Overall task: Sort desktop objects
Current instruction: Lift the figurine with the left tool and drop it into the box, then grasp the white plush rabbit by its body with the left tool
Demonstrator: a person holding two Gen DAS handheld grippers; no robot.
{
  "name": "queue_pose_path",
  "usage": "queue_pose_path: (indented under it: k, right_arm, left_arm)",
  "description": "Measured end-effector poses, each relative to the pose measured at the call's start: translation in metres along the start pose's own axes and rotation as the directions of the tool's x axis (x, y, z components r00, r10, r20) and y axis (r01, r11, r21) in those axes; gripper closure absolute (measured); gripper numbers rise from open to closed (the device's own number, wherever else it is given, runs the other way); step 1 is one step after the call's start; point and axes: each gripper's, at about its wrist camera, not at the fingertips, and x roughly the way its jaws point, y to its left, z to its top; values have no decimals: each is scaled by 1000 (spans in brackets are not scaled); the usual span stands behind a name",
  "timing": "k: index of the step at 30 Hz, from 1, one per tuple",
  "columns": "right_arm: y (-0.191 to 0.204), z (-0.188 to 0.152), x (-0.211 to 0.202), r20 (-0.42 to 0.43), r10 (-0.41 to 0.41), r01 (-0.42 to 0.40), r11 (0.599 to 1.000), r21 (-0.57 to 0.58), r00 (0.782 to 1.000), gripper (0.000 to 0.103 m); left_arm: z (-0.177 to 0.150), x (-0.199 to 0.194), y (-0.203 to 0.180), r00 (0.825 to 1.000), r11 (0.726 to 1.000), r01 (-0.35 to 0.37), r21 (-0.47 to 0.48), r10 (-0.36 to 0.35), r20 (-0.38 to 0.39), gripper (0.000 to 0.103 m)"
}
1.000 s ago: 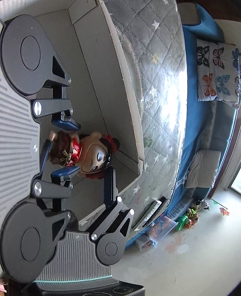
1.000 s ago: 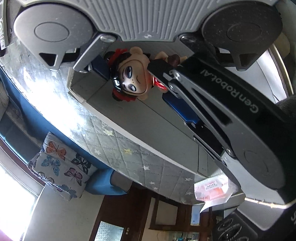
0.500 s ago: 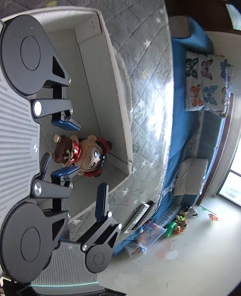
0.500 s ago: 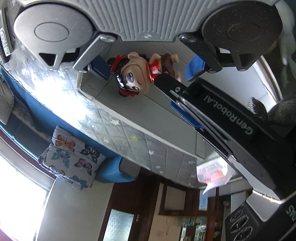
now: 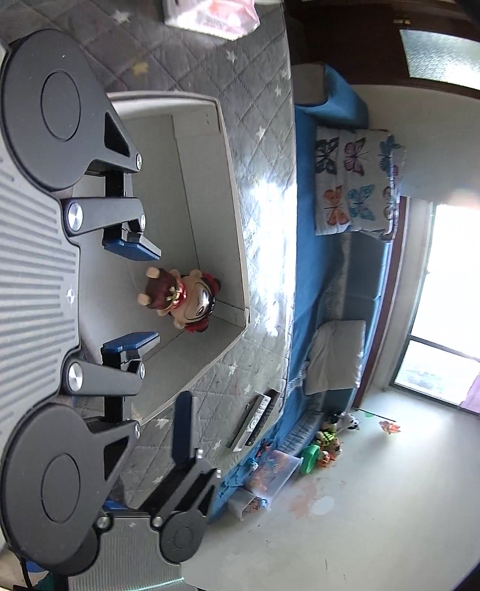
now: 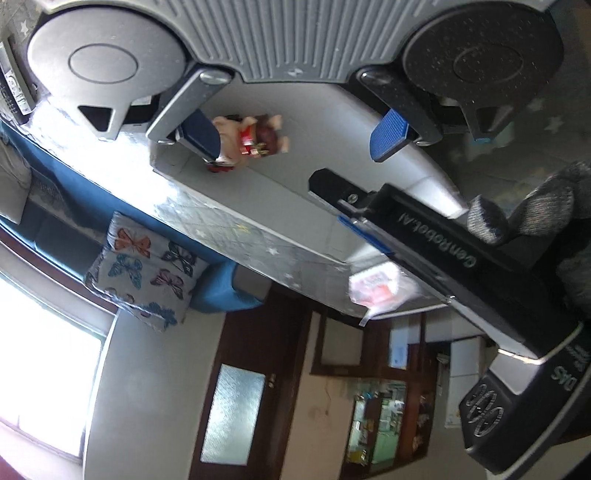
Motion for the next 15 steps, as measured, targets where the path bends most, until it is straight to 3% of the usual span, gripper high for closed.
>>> queue_pose_path:
  k: [7, 15]
  right_arm:
    - [39, -20, -27, 12, 73, -73, 997, -29, 997, 13]
    - [86, -46, -18, -55, 130, -135, 985, -105, 990, 20]
  left_arm:
    - [-37, -38, -5, 999, 1000, -16, 10, 16, 47, 58]
    - [-89, -57, 7, 999, 998, -34, -49, 35, 8, 58]
